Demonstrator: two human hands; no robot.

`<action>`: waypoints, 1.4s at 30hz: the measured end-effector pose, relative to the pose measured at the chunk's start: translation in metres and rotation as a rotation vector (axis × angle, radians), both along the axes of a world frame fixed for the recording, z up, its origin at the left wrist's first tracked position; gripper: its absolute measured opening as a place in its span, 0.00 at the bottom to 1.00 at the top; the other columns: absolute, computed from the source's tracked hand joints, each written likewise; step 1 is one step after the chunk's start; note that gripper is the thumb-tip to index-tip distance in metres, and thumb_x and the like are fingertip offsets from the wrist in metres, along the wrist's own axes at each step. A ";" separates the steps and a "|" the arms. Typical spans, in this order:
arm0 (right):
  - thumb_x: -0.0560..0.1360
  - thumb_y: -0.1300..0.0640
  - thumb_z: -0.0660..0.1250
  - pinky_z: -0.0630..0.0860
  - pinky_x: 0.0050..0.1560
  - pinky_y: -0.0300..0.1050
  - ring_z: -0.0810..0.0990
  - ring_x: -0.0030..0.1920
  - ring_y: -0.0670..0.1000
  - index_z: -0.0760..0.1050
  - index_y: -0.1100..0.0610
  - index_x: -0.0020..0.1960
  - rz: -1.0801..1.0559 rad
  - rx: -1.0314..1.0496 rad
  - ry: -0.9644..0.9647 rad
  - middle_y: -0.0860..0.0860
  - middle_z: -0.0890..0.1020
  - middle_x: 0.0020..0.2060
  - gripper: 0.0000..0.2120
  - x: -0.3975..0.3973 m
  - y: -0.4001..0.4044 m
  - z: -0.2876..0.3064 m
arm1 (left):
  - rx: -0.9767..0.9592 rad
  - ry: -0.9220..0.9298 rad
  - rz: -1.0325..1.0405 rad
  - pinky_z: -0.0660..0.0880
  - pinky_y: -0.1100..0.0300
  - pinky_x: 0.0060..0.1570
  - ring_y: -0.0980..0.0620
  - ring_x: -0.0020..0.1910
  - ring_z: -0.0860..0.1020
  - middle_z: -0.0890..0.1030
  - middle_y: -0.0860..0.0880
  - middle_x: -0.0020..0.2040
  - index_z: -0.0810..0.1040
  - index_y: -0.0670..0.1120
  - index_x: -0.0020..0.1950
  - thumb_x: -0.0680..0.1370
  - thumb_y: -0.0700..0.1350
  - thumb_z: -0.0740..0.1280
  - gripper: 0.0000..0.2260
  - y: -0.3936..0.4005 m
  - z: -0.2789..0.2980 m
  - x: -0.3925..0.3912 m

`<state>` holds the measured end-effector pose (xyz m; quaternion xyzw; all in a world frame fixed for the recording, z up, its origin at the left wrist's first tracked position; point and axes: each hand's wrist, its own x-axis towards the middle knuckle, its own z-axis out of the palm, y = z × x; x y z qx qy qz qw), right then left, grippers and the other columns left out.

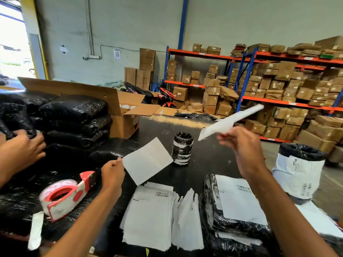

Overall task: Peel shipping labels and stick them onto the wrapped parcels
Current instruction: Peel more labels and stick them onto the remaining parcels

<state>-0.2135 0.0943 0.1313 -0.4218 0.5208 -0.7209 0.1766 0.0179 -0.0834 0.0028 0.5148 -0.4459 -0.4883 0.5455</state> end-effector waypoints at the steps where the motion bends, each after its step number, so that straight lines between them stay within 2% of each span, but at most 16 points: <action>1: 0.78 0.63 0.59 0.78 0.43 0.40 0.82 0.41 0.49 0.79 0.58 0.43 -0.025 0.169 0.175 0.55 0.84 0.41 0.11 0.000 -0.002 -0.004 | -0.030 0.037 -0.003 0.63 0.58 0.31 0.52 0.30 0.65 0.69 0.46 0.31 0.71 0.40 0.39 0.81 0.45 0.59 0.14 0.002 0.004 -0.002; 5: 0.75 0.59 0.62 0.72 0.38 0.45 0.74 0.34 0.50 0.73 0.55 0.30 0.085 0.670 0.680 0.56 0.80 0.35 0.14 0.007 -0.013 -0.033 | -0.188 0.040 -0.049 0.66 0.60 0.28 0.52 0.27 0.68 0.71 0.46 0.30 0.73 0.39 0.43 0.82 0.46 0.59 0.13 0.013 0.021 -0.010; 8: 0.73 0.54 0.63 0.74 0.39 0.48 0.73 0.32 0.52 0.72 0.59 0.30 0.196 0.935 0.876 0.57 0.81 0.35 0.15 0.019 -0.023 -0.054 | -0.291 -0.037 -0.114 0.67 0.61 0.24 0.54 0.22 0.68 0.75 0.46 0.28 0.74 0.41 0.43 0.82 0.48 0.58 0.14 0.018 0.031 -0.012; 11: 0.71 0.56 0.62 0.78 0.42 0.51 0.74 0.36 0.63 0.75 0.66 0.35 0.302 1.071 1.054 0.64 0.81 0.38 0.13 0.035 -0.029 -0.073 | -0.344 -0.105 -0.204 0.69 0.59 0.27 0.54 0.19 0.69 0.80 0.42 0.30 0.76 0.41 0.44 0.82 0.50 0.58 0.15 0.019 0.040 -0.011; 14: 0.71 0.61 0.64 0.72 0.38 0.46 0.72 0.35 0.56 0.67 0.59 0.28 0.314 1.107 1.173 0.61 0.74 0.35 0.14 0.047 -0.030 -0.084 | -0.374 -0.132 -0.290 0.69 0.62 0.26 0.54 0.19 0.72 0.84 0.42 0.33 0.76 0.41 0.42 0.82 0.51 0.58 0.17 0.021 0.047 -0.010; 17: 0.70 0.54 0.72 0.71 0.41 0.44 0.74 0.38 0.56 0.66 0.54 0.29 0.202 1.075 1.212 0.60 0.79 0.40 0.18 0.048 -0.031 -0.083 | -0.371 -0.117 -0.339 0.67 0.65 0.23 0.53 0.23 0.78 0.85 0.43 0.37 0.78 0.41 0.42 0.81 0.51 0.60 0.17 0.023 0.052 -0.010; 21: 0.71 0.42 0.70 0.79 0.41 0.48 0.75 0.32 0.50 0.76 0.58 0.32 0.172 0.887 0.915 0.57 0.81 0.32 0.20 0.036 -0.032 -0.073 | -0.442 -0.113 -0.281 0.75 0.67 0.29 0.54 0.33 0.84 0.85 0.45 0.40 0.82 0.45 0.46 0.79 0.49 0.64 0.11 0.029 0.053 -0.015; 23: 0.70 0.37 0.67 0.80 0.45 0.44 0.80 0.36 0.45 0.80 0.53 0.39 0.260 0.668 0.492 0.53 0.83 0.36 0.19 0.037 -0.028 -0.059 | -0.505 -0.140 -0.249 0.77 0.69 0.33 0.56 0.37 0.84 0.85 0.47 0.40 0.83 0.44 0.50 0.78 0.48 0.66 0.10 0.036 0.052 -0.021; 25: 0.65 0.35 0.66 0.81 0.52 0.45 0.85 0.46 0.49 0.80 0.54 0.51 0.273 0.497 0.114 0.54 0.85 0.46 0.25 0.039 -0.032 -0.048 | -0.562 -0.152 -0.255 0.79 0.68 0.37 0.58 0.40 0.84 0.85 0.49 0.41 0.83 0.44 0.52 0.77 0.47 0.67 0.10 0.045 0.050 -0.029; 27: 0.68 0.39 0.68 0.81 0.53 0.46 0.85 0.48 0.51 0.78 0.57 0.56 0.169 0.384 -0.083 0.55 0.85 0.49 0.25 0.041 -0.040 -0.045 | -0.639 -0.178 -0.286 0.79 0.68 0.40 0.60 0.41 0.83 0.84 0.54 0.40 0.83 0.45 0.52 0.77 0.45 0.68 0.08 0.052 0.050 -0.040; 29: 0.75 0.51 0.69 0.82 0.51 0.45 0.85 0.49 0.52 0.75 0.60 0.60 0.061 0.288 -0.221 0.56 0.84 0.52 0.18 0.041 -0.046 -0.044 | -0.692 -0.189 -0.338 0.78 0.70 0.42 0.61 0.42 0.83 0.84 0.56 0.41 0.84 0.45 0.52 0.76 0.45 0.69 0.08 0.057 0.049 -0.050; 32: 0.77 0.64 0.64 0.81 0.48 0.42 0.82 0.55 0.54 0.72 0.62 0.64 -0.011 0.186 -0.338 0.57 0.81 0.58 0.15 0.026 -0.050 -0.042 | -0.681 -0.210 -0.437 0.78 0.69 0.45 0.58 0.44 0.83 0.84 0.55 0.43 0.84 0.44 0.50 0.75 0.45 0.71 0.07 0.056 0.047 -0.068; 35: 0.77 0.66 0.62 0.81 0.52 0.45 0.80 0.58 0.54 0.72 0.61 0.63 -0.054 0.136 -0.354 0.55 0.80 0.60 0.15 0.008 -0.054 -0.037 | -0.538 -0.169 -0.570 0.79 0.62 0.50 0.55 0.47 0.83 0.84 0.50 0.47 0.80 0.43 0.49 0.74 0.42 0.71 0.06 0.048 0.053 -0.087; 38: 0.77 0.65 0.63 0.79 0.55 0.48 0.80 0.55 0.50 0.71 0.52 0.60 -0.146 0.096 -0.377 0.47 0.79 0.55 0.14 -0.019 -0.059 -0.031 | -0.350 -0.075 -0.724 0.78 0.56 0.53 0.51 0.50 0.83 0.85 0.47 0.51 0.75 0.42 0.50 0.75 0.40 0.70 0.07 0.029 0.058 -0.104; 40: 0.77 0.63 0.63 0.78 0.48 0.42 0.79 0.49 0.48 0.70 0.48 0.61 -0.180 0.097 -0.348 0.41 0.77 0.49 0.15 -0.038 -0.058 -0.025 | -0.378 -0.178 -0.664 0.78 0.54 0.55 0.49 0.51 0.82 0.84 0.46 0.50 0.75 0.43 0.50 0.75 0.37 0.70 0.07 0.008 0.054 -0.118; 42: 0.78 0.62 0.63 0.77 0.48 0.41 0.78 0.49 0.47 0.70 0.47 0.61 -0.168 0.136 -0.278 0.40 0.76 0.48 0.15 -0.057 -0.058 -0.023 | -0.486 -0.429 -0.580 0.76 0.53 0.59 0.48 0.57 0.80 0.82 0.47 0.54 0.75 0.46 0.55 0.75 0.37 0.69 0.10 -0.018 0.050 -0.137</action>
